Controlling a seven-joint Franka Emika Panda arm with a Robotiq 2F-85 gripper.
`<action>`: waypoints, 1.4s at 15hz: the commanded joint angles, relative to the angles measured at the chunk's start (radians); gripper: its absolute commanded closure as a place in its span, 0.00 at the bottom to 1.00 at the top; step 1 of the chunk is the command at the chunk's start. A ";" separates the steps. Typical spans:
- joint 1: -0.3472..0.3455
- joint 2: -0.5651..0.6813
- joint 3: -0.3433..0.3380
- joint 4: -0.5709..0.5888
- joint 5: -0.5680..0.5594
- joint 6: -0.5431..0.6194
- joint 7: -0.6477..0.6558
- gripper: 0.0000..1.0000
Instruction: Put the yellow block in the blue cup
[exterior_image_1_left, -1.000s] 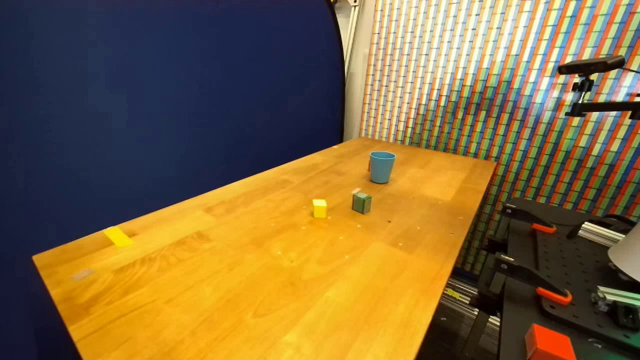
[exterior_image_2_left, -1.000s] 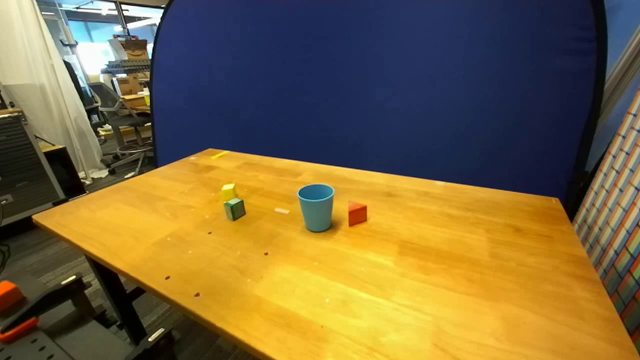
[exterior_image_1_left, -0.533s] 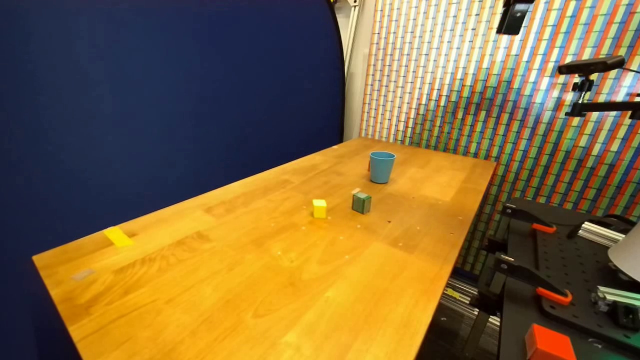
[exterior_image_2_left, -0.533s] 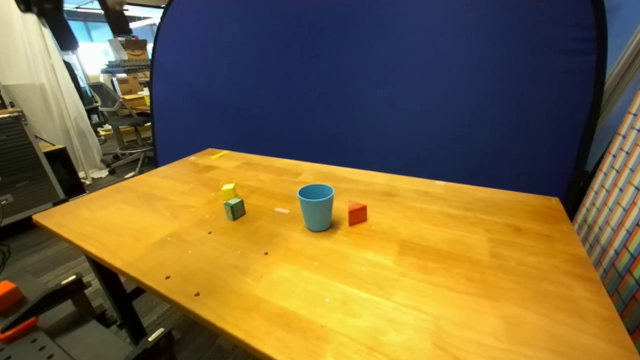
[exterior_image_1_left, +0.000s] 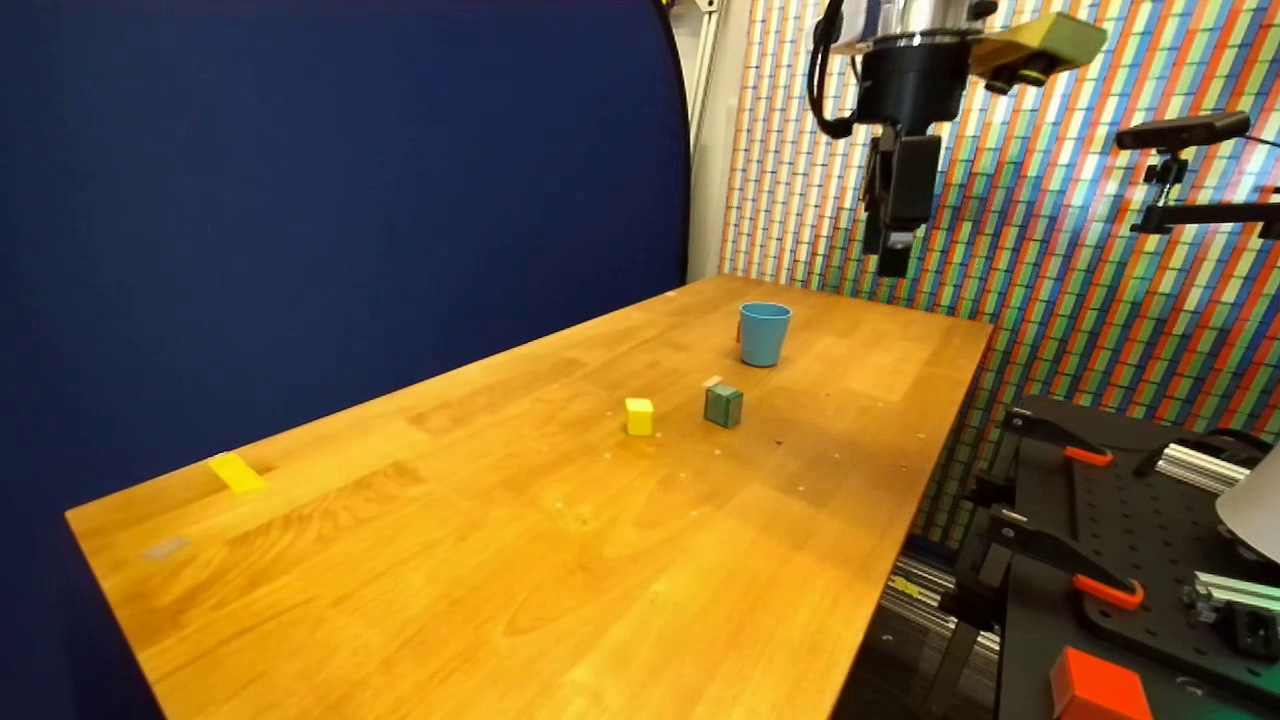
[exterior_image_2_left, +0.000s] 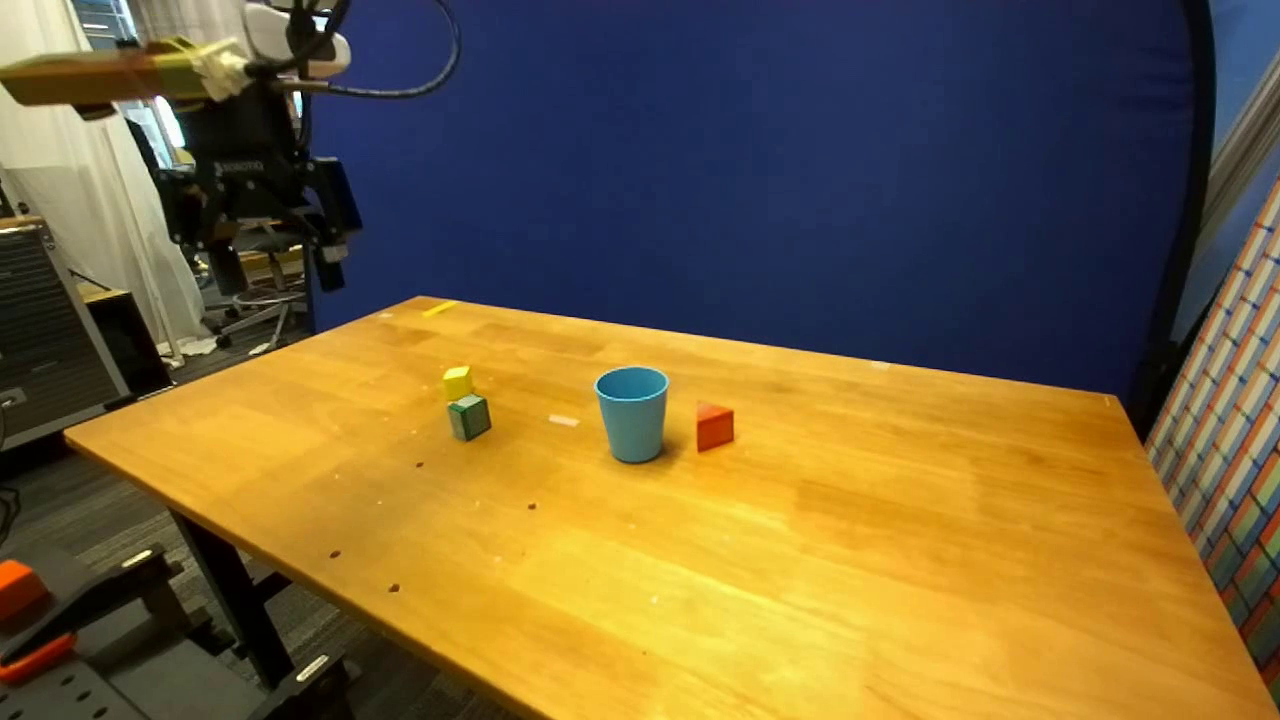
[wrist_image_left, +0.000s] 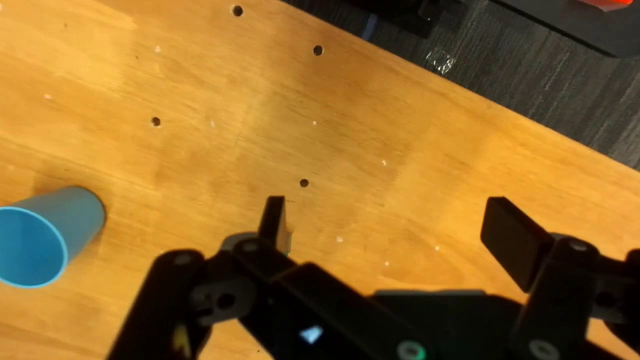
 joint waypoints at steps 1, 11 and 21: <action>-0.006 0.260 0.031 0.141 -0.013 0.068 -0.056 0.00; -0.021 0.753 0.048 0.524 -0.228 0.142 -0.043 0.00; -0.011 1.011 0.036 0.756 -0.318 0.167 -0.049 0.00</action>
